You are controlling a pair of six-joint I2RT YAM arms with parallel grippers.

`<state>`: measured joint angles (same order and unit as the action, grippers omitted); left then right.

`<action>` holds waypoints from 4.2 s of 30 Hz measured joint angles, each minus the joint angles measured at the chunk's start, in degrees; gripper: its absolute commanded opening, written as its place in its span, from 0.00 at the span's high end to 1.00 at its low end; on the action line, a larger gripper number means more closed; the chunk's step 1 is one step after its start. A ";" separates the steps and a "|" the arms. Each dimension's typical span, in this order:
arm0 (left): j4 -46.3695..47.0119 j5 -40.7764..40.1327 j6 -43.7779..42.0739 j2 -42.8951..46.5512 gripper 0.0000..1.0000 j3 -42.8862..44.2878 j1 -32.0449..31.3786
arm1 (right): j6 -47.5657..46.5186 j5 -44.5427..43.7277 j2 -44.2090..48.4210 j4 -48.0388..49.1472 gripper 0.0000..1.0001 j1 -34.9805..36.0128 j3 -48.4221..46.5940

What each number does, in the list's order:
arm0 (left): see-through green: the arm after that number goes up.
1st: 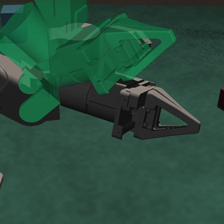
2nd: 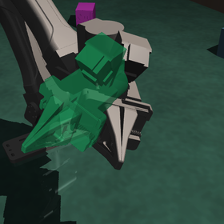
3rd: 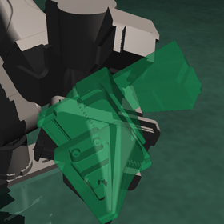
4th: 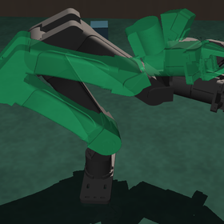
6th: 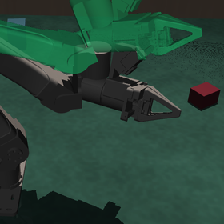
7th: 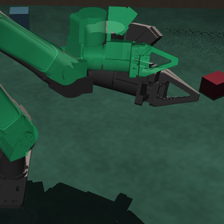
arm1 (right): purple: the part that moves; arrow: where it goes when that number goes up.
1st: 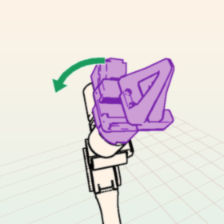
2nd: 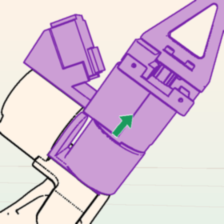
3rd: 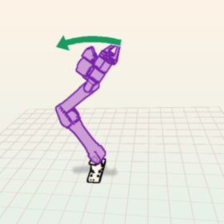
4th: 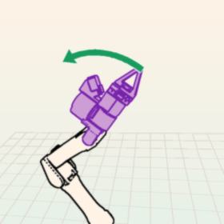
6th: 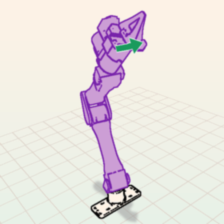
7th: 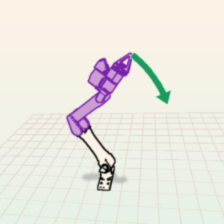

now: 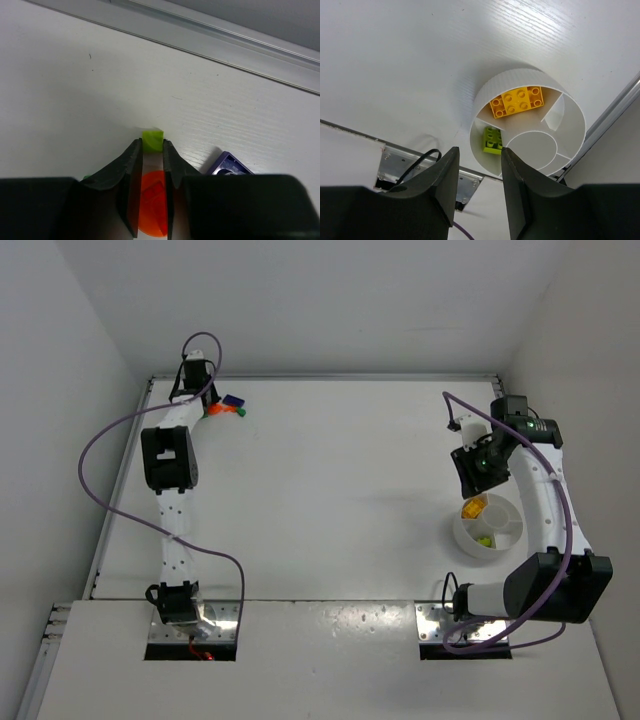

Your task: Sort the legos into containers by color

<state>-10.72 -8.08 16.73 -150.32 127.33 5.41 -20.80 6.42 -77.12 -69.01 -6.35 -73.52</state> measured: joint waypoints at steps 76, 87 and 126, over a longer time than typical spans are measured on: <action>-16.28 91.93 -3.08 35.95 0.95 -35.32 -42.86 | -25.86 38.71 15.74 27.34 0.56 28.30 15.43; -17.92 91.80 -4.24 35.89 0.95 -34.36 -42.86 | -25.97 35.87 15.52 28.13 0.60 31.76 16.72; -21.33 80.87 -11.78 45.66 0.30 -41.46 -22.05 | -5.81 6.56 23.23 12.96 0.94 29.55 18.36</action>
<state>-32.05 72.79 4.95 -104.66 85.86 -16.64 -26.61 12.97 -53.89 -56.05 23.20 -55.16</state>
